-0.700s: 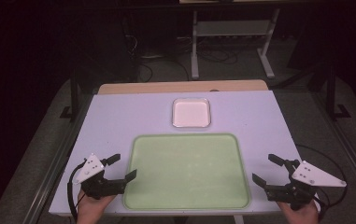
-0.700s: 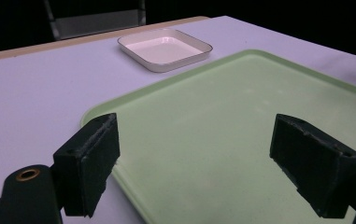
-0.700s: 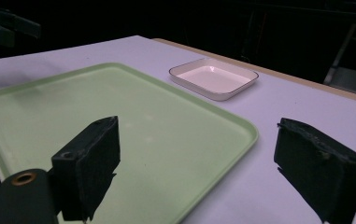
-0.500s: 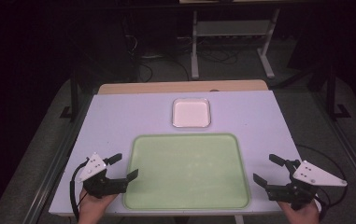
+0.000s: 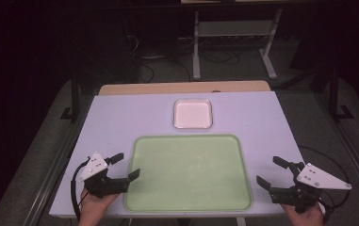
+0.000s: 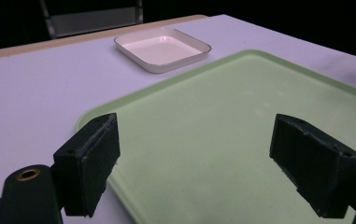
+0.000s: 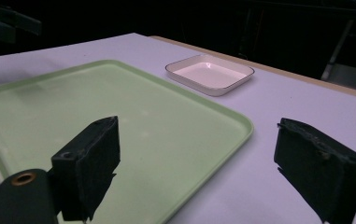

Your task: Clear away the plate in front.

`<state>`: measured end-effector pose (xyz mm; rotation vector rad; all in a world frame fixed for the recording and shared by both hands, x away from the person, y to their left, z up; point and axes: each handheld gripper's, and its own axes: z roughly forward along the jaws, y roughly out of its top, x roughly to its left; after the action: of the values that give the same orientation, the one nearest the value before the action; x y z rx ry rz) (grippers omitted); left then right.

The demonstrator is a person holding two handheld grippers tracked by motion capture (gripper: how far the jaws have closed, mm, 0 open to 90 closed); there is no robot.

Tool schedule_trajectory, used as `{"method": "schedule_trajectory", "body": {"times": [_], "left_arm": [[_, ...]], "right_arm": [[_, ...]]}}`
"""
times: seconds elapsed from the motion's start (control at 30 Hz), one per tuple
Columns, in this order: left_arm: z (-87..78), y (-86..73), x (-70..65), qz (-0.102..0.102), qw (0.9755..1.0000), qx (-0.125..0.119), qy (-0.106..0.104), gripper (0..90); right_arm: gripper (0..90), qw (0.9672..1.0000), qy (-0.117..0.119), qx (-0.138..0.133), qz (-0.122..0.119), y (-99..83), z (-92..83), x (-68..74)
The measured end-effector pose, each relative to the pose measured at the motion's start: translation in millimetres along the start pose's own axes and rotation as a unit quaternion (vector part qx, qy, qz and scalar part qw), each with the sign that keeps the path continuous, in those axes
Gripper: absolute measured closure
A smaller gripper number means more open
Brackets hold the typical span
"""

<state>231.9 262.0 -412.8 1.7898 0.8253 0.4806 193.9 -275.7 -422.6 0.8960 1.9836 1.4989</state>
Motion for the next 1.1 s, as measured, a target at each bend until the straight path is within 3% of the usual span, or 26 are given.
{"method": "schedule_trajectory", "body": {"times": [0.2, 0.6, 1.1], "left_arm": [[5.6, 7.6, 1.7, -0.012, 0.9998, -0.005, -0.016, 15.6], [18.9, 17.4, -2.6, -0.008, 0.9995, 0.001, -0.032, 15.7], [45.8, 37.6, 6.0, -0.023, 0.9981, 0.003, -0.058, 18.7]], "right_arm": [[13.5, 1.0000, -0.007, -0.001, -0.003, -0.2, -2.4, 1.8], [13.5, 1.0000, -0.008, -0.004, 0.003, -0.5, -3.2, -2.5], [13.5, 0.9999, -0.013, -0.005, 0.003, -0.4, -6.3, -6.9]]}}
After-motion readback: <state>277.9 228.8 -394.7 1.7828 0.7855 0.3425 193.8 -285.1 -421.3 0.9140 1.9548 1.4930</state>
